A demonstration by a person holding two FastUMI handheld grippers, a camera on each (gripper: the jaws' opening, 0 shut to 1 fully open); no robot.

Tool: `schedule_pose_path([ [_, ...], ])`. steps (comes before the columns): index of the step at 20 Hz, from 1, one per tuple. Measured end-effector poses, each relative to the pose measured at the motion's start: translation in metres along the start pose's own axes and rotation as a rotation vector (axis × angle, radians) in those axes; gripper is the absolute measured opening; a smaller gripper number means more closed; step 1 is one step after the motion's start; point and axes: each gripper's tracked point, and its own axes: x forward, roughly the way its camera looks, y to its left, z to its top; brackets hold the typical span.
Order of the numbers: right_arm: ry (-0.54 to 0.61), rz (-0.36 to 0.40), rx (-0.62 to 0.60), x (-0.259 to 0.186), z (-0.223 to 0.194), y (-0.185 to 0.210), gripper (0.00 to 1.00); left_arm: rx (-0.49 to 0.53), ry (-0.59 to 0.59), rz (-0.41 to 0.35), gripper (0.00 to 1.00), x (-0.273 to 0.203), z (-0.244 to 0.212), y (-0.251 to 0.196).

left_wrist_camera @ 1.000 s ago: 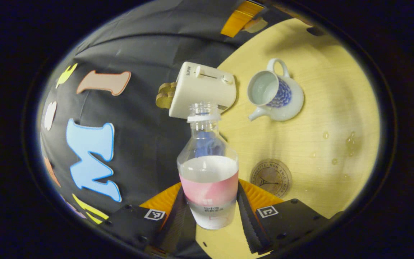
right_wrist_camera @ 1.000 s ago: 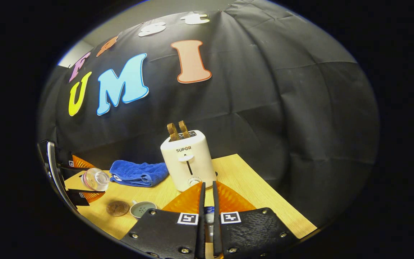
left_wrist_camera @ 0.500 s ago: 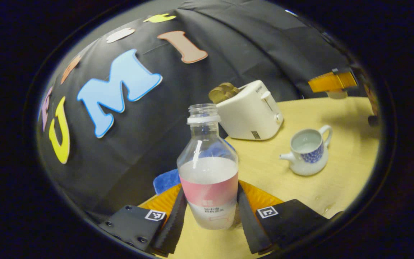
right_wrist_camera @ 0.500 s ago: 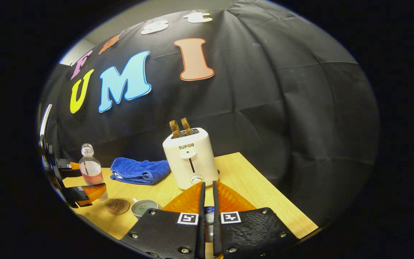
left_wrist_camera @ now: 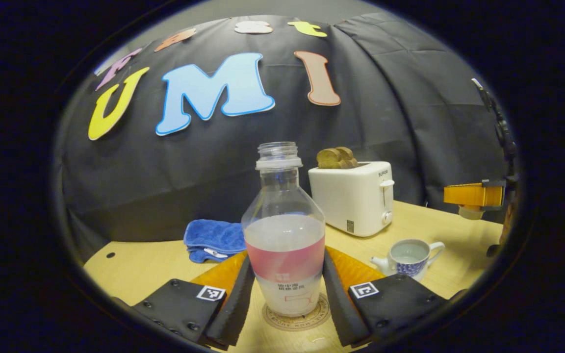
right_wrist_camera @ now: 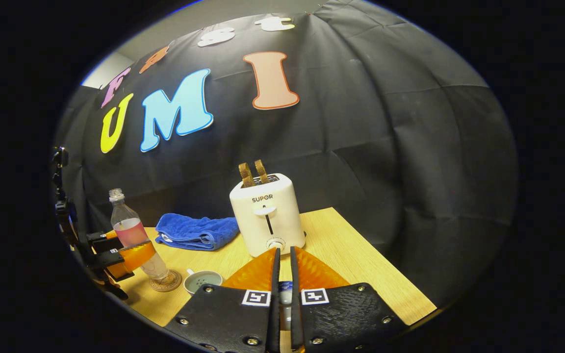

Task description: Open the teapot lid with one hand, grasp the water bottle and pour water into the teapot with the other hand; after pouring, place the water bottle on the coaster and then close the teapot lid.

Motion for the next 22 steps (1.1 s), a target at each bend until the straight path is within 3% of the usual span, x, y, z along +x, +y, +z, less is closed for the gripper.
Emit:
schedule_pose_path([
  [10,0.006,0.007,-0.006,0.001,-0.003,0.002,0.08,-0.033,0.051,-0.016,0.86,-0.002,-0.015,-0.007],
  [15,0.003,0.012,-0.003,0.0,-0.001,0.004,0.08,-0.063,0.038,0.001,0.9,-0.001,-0.014,-0.002],
  [18,0.001,0.02,-0.006,0.0,-0.001,0.006,0.08,-0.06,0.042,0.024,1.0,-0.004,-0.014,0.004],
  [22,-0.017,0.045,-0.002,-0.003,0.004,0.011,0.08,-0.102,0.078,0.034,1.0,-0.017,-0.021,0.003],
])
